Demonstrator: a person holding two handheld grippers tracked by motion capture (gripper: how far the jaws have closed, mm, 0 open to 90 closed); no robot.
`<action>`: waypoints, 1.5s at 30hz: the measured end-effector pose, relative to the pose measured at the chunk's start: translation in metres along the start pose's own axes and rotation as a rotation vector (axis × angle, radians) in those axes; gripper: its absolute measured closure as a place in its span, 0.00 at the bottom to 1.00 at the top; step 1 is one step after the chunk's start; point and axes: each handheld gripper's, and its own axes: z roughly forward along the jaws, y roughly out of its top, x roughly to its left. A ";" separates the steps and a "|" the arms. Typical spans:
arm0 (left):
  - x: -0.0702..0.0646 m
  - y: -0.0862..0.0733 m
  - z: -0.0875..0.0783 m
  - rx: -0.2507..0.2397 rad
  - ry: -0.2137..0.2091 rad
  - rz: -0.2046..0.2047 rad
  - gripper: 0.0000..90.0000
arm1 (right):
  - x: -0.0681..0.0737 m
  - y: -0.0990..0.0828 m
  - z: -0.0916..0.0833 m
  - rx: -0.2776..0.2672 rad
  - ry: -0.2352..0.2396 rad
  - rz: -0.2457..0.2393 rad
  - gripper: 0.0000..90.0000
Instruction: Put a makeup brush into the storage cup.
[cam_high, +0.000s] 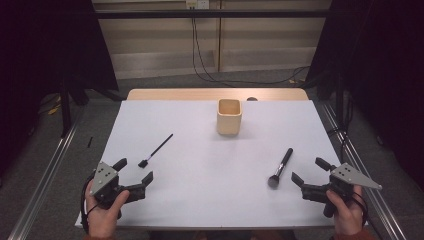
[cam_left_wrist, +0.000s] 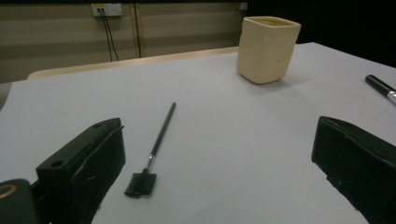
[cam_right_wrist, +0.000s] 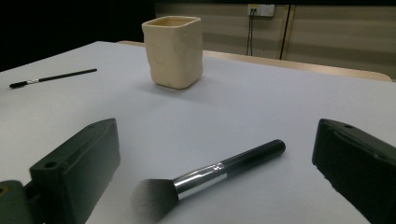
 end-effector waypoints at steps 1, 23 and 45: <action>0.002 0.001 0.001 -0.001 0.000 -0.006 0.03 | 0.000 0.000 0.000 0.002 0.001 0.001 0.01; 0.008 0.024 0.035 -0.013 -0.032 0.048 0.04 | 0.001 0.000 0.002 0.012 0.009 -0.004 0.01; 0.036 0.031 0.072 -0.039 0.029 0.024 0.03 | 0.003 -0.001 0.005 0.023 0.013 -0.017 0.00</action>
